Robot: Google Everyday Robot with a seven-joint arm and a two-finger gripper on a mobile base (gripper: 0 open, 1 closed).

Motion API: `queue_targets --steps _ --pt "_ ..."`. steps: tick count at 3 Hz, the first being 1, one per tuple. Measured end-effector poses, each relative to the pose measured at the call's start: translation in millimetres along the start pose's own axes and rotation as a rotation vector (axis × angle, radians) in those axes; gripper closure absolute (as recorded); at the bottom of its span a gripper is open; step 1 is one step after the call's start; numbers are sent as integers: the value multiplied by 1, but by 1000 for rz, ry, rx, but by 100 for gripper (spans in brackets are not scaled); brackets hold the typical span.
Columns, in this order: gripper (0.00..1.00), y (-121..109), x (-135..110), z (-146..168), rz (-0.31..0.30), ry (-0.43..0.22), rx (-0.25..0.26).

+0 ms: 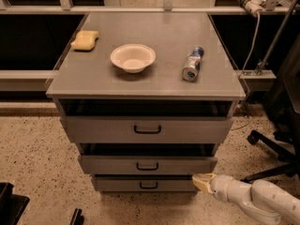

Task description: Place redbull can into middle drawer

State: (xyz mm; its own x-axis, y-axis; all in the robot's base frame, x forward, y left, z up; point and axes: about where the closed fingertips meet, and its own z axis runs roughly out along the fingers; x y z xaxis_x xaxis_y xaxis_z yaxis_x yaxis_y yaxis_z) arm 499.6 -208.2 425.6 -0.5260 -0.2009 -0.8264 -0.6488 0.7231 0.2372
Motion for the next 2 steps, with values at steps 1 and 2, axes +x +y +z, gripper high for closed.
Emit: queue_targets --steps 1,2 --pt "12 0 0 0 0 0 0" --pt "0 0 0 0 0 0 0"
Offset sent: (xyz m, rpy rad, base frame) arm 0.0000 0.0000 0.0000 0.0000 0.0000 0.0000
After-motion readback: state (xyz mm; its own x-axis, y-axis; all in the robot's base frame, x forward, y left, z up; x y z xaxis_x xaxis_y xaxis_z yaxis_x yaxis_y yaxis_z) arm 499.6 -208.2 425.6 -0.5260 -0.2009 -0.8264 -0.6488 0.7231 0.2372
